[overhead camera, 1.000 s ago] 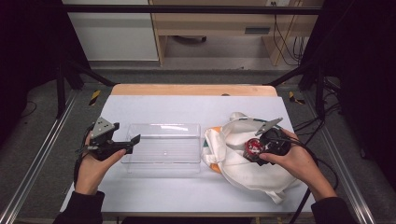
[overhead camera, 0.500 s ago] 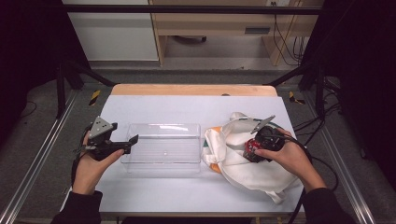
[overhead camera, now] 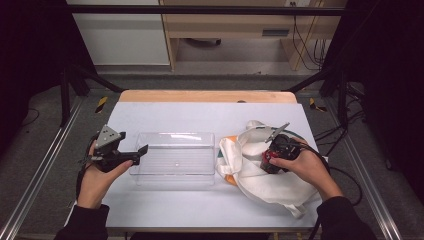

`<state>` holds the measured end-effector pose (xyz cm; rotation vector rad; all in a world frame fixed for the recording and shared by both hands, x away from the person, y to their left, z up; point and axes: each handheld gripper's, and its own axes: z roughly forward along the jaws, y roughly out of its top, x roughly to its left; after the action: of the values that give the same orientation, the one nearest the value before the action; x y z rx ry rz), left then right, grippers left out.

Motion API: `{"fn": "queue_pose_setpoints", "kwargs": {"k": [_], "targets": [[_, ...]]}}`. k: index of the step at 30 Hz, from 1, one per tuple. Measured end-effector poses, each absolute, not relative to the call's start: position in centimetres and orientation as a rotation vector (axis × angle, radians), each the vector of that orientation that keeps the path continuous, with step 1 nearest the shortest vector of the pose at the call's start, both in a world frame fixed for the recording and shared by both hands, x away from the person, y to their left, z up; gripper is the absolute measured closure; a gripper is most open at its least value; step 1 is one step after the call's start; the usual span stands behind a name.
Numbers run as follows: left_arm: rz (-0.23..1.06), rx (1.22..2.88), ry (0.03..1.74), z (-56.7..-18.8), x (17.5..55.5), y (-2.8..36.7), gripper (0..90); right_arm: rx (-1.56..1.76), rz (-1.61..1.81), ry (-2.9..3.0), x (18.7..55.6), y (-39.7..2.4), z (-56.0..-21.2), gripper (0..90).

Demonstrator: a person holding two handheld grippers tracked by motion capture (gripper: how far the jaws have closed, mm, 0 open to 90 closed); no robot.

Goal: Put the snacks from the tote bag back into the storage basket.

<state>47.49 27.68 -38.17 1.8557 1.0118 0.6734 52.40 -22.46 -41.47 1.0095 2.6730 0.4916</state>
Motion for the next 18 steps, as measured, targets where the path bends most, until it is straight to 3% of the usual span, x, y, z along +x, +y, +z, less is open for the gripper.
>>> {"fn": "queue_pose_setpoints", "kwargs": {"k": [5, 18], "targets": [[0.674, 1.864, 1.009, -38.19, 47.48, 27.63, 7.6, 1.006, 0.492, 2.692, 52.37, -22.45, -41.46, 23.9], [0.677, 1.863, 1.015, -38.21, 47.50, 27.76, 7.8, 1.005, 0.474, 2.684, 51.98, -21.84, -40.72, 24.7]]}}
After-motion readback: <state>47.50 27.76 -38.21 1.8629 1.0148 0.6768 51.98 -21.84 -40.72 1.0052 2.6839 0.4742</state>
